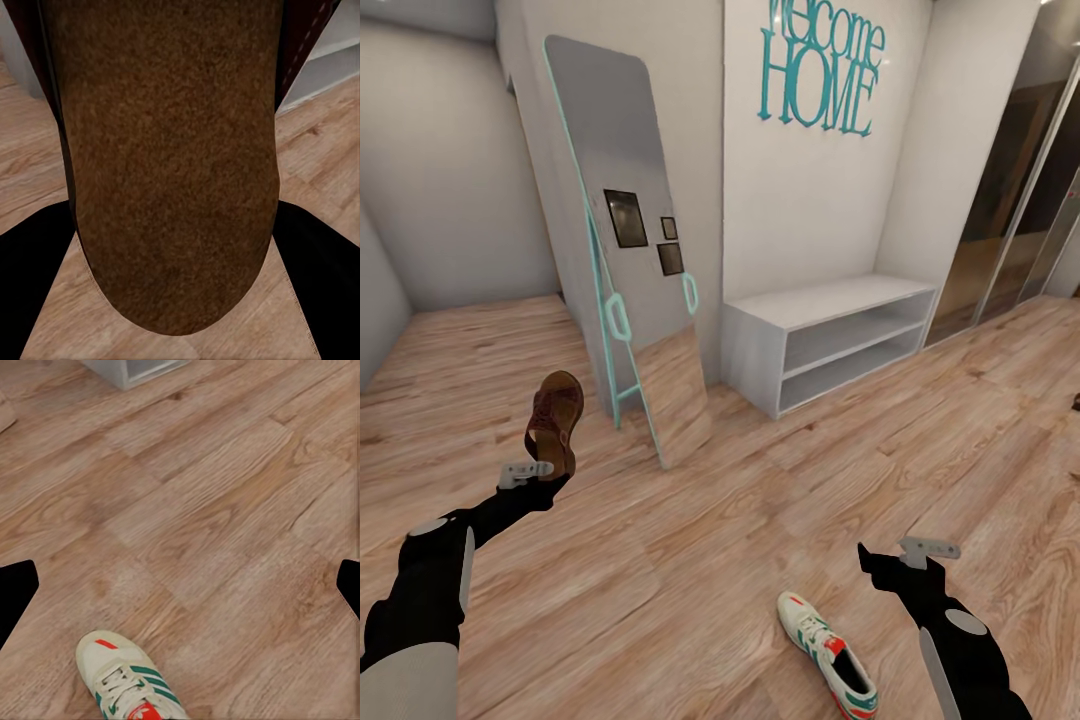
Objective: Pick up the two gym shoes and the two sandals from the corridor floor and place them onto the hallstand (shoe rack) in the corridor, making sure they are on the rack and not on the floor. Arrange them so the two gym shoes are next to each other and the two sandals are next to each other.
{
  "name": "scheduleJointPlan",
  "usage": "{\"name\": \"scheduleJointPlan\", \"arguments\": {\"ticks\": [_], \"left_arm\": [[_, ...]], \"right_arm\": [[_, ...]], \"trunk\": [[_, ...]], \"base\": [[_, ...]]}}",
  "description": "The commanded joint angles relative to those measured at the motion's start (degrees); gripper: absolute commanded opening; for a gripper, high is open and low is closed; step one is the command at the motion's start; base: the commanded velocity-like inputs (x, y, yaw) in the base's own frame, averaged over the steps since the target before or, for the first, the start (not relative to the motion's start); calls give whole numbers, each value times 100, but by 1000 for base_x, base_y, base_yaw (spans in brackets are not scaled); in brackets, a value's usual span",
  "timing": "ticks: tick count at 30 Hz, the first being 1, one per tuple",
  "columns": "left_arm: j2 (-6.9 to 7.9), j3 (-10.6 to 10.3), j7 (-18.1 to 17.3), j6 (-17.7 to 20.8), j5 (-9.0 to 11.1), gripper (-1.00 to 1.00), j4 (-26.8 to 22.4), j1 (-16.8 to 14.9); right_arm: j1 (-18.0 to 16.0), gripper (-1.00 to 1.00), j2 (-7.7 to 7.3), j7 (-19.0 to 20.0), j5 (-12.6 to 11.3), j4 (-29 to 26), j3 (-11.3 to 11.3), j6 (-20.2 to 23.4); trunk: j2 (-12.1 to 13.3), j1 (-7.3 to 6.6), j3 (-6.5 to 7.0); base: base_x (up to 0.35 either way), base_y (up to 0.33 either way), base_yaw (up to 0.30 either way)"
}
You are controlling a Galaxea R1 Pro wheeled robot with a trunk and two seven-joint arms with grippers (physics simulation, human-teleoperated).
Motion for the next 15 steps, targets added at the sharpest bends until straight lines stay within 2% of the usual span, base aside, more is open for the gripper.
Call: {"name": "scheduleJointPlan", "arguments": {"ticks": [1,8,15], "left_arm": [[-3,13,-44,35,-29,-100,-8,-4],[-3,13,-44,35,-29,-100,-8,-7],[-3,13,-44,35,-29,-100,-8,-8]], "right_arm": [[-3,100,-1,-7,7,-7,2,32],[-4,100,-1,-7,8,-7,2,32],[-4,100,-1,-7,7,-7,2,32]], "trunk": [[-2,-1,-6],[-2,-1,-6],[-2,-1,-6]], "base": [[18,-45,0],[3,-16,61],[0,-164,201]]}}
